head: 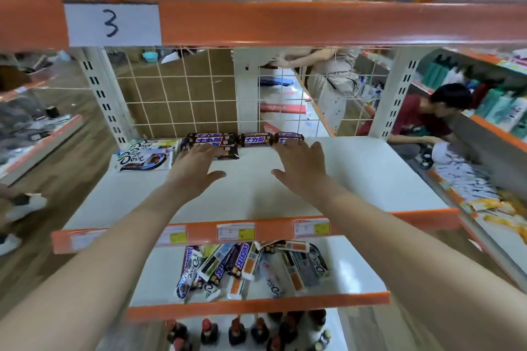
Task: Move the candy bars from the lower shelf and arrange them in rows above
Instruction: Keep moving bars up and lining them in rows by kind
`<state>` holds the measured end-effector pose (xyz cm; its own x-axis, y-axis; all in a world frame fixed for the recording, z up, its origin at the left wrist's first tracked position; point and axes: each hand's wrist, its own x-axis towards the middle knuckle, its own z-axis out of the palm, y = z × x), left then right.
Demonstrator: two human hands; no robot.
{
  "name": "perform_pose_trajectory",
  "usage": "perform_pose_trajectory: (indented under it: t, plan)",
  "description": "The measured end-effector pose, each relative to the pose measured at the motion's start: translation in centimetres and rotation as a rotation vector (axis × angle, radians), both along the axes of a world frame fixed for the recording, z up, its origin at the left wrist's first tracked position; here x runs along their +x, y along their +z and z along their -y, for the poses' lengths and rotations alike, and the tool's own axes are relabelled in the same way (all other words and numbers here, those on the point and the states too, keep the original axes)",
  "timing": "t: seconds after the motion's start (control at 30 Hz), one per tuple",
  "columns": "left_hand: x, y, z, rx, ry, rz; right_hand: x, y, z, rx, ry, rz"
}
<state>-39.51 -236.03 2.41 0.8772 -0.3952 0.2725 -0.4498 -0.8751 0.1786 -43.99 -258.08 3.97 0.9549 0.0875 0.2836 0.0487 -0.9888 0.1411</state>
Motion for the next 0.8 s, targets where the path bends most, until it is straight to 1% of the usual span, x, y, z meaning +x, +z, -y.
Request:
perform_pose_trajectory:
  t: [0.1, 0.23, 0.33, 0.43, 0.53, 0.7, 0.8]
  plan:
    - [-1.8, -0.2, 1.5, -0.016, -0.032, 0.013, -2.2, -0.3, 1.3, -0.023, -0.025, 0.005]
    - [-4.1, -0.6, 2.5, -0.032, -0.067, 0.008, -4.9, -0.3, 2.2, -0.002, -0.042, -0.028]
    - [-5.8, -1.0, 2.8, -0.006, -0.063, -0.022, -7.0, -0.3, 2.4, 0.015, -0.061, -0.067]
    - [-7.9, -1.2, 3.0, 0.029, -0.048, -0.053, -9.5, -0.9, 2.5, 0.039, -0.051, -0.040]
    - [-10.3, -1.6, 3.0, 0.019, -0.066, -0.051, -12.0, -1.7, 2.2, 0.059, -0.019, -0.024]
    - [-14.5, -3.2, 2.9, -0.012, -0.130, -0.037, -16.2, -4.0, 1.3, 0.106, 0.013, -0.070]
    - [-16.5, -5.2, 2.4, 0.005, -0.143, -0.042, -18.4, -5.7, 0.8, 0.136, 0.009, -0.125]
